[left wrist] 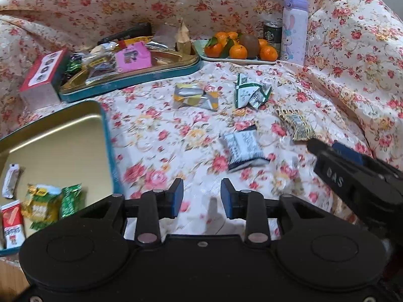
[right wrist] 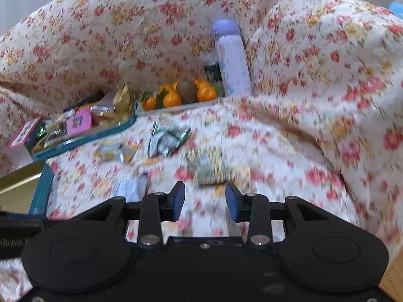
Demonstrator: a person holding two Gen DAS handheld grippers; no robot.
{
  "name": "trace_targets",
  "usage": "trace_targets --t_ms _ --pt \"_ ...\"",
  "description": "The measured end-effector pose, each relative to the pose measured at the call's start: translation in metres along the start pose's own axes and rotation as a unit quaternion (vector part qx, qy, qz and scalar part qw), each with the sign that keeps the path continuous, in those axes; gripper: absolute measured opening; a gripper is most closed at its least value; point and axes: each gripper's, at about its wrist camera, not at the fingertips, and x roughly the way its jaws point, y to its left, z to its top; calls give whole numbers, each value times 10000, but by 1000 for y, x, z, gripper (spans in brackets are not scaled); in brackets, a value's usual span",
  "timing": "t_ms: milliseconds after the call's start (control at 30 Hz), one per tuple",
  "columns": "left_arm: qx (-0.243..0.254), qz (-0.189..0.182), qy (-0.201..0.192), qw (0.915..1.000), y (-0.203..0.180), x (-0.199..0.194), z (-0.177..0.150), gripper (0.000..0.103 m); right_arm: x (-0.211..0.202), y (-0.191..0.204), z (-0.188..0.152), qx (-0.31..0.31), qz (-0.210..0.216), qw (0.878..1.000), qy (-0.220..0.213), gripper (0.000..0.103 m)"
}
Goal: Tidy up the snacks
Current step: 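Move both open grippers away from the tray toward the loose snacks, then grasp the gold-and-black patterned packet with the right gripper while the left gripper approaches the white packet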
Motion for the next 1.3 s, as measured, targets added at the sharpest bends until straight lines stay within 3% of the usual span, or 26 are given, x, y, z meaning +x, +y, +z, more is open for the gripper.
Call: trace_targets --t_ms 133,300,500,700,1133,1300 --pt "-46 -6 68 10000 -5 9 9 41 25 -3 15 -123 13 9998 -173 45" --pt "-11 42 148 9999 -10 19 13 41 59 -1 25 -342 148 9992 162 52" --pt "-28 -69 211 9997 -13 27 17 41 83 -1 19 -559 106 9978 339 52" --pt "-136 -246 286 9992 -15 36 25 41 93 2 16 -913 58 9958 59 45" --pt "-171 -606 426 9971 -24 56 40 45 98 -17 18 -342 434 9985 3 44" --pt "-205 -565 410 9973 -26 58 45 46 97 -17 18 -352 418 9985 3 44"
